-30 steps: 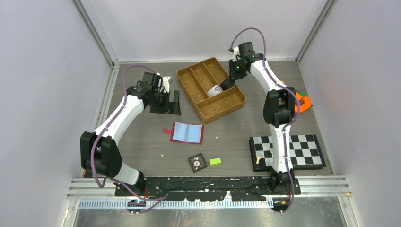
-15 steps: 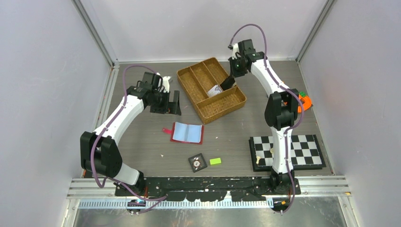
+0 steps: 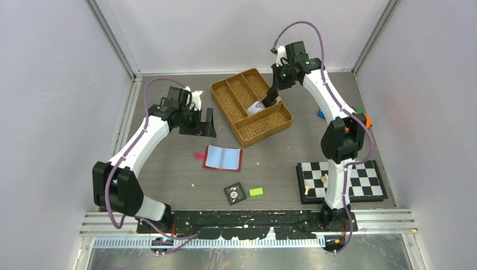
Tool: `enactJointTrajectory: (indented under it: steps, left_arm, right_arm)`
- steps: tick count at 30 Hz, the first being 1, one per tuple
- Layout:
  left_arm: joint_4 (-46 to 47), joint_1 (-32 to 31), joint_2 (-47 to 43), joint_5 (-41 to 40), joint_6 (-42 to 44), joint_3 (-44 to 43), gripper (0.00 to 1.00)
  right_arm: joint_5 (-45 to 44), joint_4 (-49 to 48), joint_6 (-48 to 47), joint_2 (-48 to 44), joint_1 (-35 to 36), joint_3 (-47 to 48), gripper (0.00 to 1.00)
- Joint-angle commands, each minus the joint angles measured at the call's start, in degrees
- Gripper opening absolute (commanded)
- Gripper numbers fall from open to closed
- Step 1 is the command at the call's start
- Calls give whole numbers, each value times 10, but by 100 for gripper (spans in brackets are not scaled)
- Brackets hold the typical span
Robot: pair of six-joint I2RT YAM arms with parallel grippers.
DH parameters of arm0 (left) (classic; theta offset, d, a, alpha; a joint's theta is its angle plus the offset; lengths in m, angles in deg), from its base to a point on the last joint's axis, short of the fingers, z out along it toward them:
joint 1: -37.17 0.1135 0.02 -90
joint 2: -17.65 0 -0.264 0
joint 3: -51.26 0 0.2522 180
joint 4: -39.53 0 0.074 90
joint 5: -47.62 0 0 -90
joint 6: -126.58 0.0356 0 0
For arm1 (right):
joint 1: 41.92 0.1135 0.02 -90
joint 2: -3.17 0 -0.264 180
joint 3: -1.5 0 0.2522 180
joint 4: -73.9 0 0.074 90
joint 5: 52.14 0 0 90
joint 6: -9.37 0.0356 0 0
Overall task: Put the credit cards into the card holder
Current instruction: Pick up the credit card from the storage box, then move the card holder to the center of the board.
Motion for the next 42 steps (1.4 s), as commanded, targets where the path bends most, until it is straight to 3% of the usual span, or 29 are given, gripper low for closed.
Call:
enactJointTrajectory:
  steps: [1, 6, 11, 17, 24, 26, 27, 32, 34, 36, 39, 42]
  left_arm:
    - [36, -1, -45, 46, 13, 10, 92]
    - [54, -24, -76, 72, 30, 20, 91]
    - [86, -63, -115, 137, 46, 34, 91]
    - [144, -88, -137, 309, 33, 56, 92]
    - [146, -123, -131, 339, 33, 56, 89]
    - [149, -128, -127, 361, 29, 57, 82]
    - [155, -130, -126, 377, 23, 57, 74]
    - [211, -148, -128, 456, -22, 71, 16]
    - [231, -153, -131, 465, -36, 76, 1]
    - [262, -155, -134, 480, -61, 84, 0]
    - [308, -155, -144, 476, -95, 98, 0]
    - [319, -155, -158, 437, -99, 107, 0]
  right_arm:
    - [12, 0, 25, -125, 38, -49, 1]
    - [37, -44, 67, -240, 73, -180, 0]
    - [172, -39, 90, -312, 93, -266, 1]
    - [341, -4, 84, -355, 132, -310, 0]
    - [443, 20, 54, -370, 168, -313, 1]
    - [445, 22, 50, -373, 171, -313, 0]
    - [446, 22, 49, -373, 172, -313, 1]
    - [443, 9, 54, -372, 173, -313, 1]
    - [440, -2, 62, -374, 173, -312, 6]
    - [426, -15, 74, -378, 172, -312, 20]
    - [344, -50, 106, -402, 170, -323, 55]
    - [252, -109, 131, -453, 164, -368, 69]
